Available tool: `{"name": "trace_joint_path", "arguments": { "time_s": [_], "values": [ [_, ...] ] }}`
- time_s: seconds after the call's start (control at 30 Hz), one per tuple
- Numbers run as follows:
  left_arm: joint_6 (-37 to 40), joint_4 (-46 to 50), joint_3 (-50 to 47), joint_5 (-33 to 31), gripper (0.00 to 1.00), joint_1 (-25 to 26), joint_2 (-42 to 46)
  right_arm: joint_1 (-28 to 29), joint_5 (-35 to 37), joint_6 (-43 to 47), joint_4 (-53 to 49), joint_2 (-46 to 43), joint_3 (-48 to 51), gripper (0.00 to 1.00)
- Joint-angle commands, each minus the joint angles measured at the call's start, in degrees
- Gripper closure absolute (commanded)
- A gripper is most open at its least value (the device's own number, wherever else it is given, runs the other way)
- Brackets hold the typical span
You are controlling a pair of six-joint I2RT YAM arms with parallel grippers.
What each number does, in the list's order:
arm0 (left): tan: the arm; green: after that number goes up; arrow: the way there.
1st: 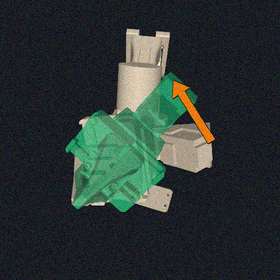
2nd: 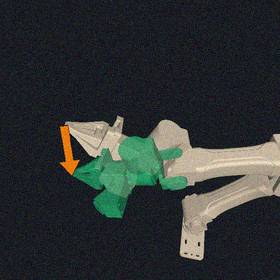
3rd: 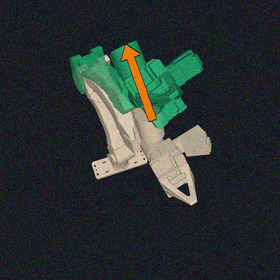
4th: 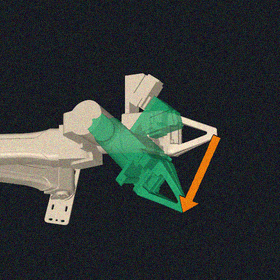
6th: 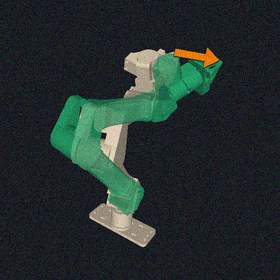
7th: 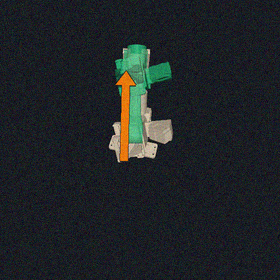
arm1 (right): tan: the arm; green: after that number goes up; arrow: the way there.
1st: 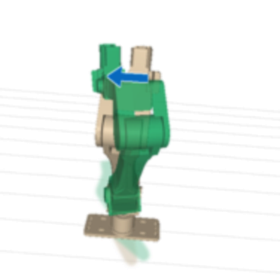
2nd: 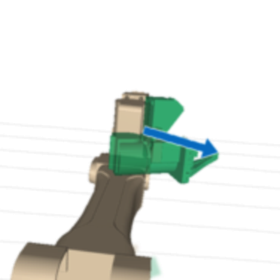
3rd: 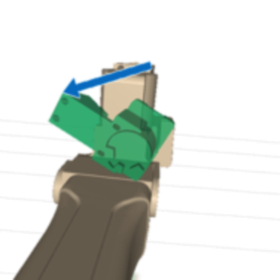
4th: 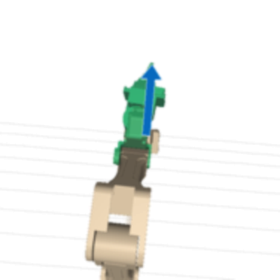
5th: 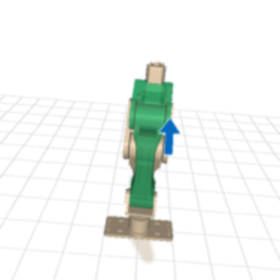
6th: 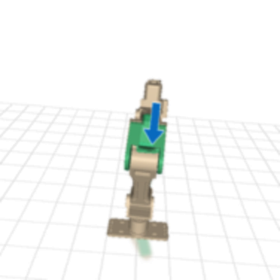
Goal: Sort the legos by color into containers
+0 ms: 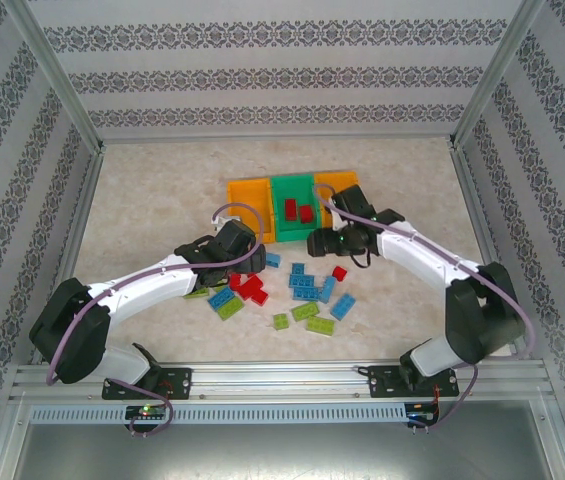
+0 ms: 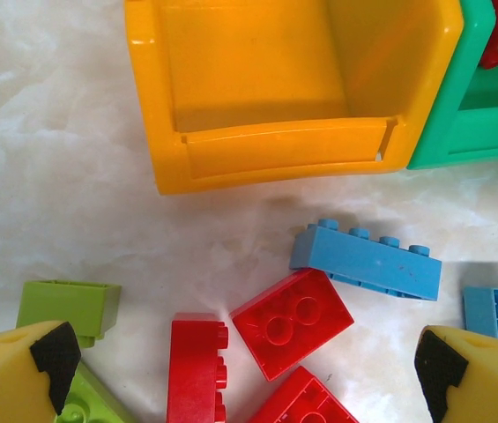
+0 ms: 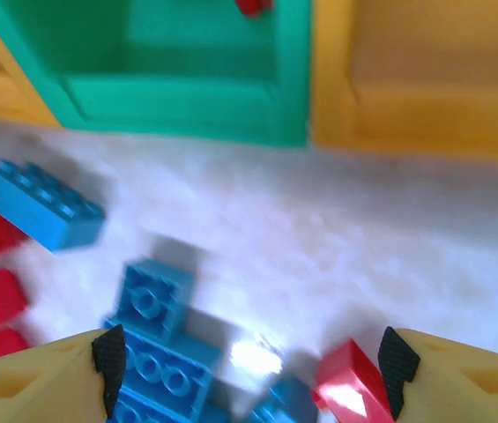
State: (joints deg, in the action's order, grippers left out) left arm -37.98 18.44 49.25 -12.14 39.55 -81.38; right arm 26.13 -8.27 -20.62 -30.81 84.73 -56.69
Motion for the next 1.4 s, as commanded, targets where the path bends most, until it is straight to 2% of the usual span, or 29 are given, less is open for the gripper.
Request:
{"name": "trace_joint_path", "arguments": {
  "time_s": [0.0, 0.27, 0.73, 0.9, 1.37],
  "values": [
    [0.47, -1.74, 0.79, 0.87, 0.01, 1.08, -1.37, 0.15, 3.38, -0.24, -3.91, -3.43, 4.18, 0.24],
    [1.07, -2.00, 2.77, 1.63, 0.01, 1.58, -3.33, 0.24, 4.18, -0.51, -4.89, -2.82, 7.90, 0.26],
    [1.40, -1.04, 3.33, 1.32, 0.01, 1.76, -3.44, -0.58, 5.63, -2.92, -3.07, 3.51, 5.80, 0.37],
    [1.33, -0.93, 3.26, 1.28, 0.01, 1.82, -3.52, -2.71, 4.89, -4.05, -2.02, 3.18, 6.76, 0.43],
    [1.06, -0.93, 3.33, 1.41, 0.01, 1.94, -3.77, -4.42, 4.71, -4.95, -0.64, 3.39, 9.01, 0.49]
  ]
}}
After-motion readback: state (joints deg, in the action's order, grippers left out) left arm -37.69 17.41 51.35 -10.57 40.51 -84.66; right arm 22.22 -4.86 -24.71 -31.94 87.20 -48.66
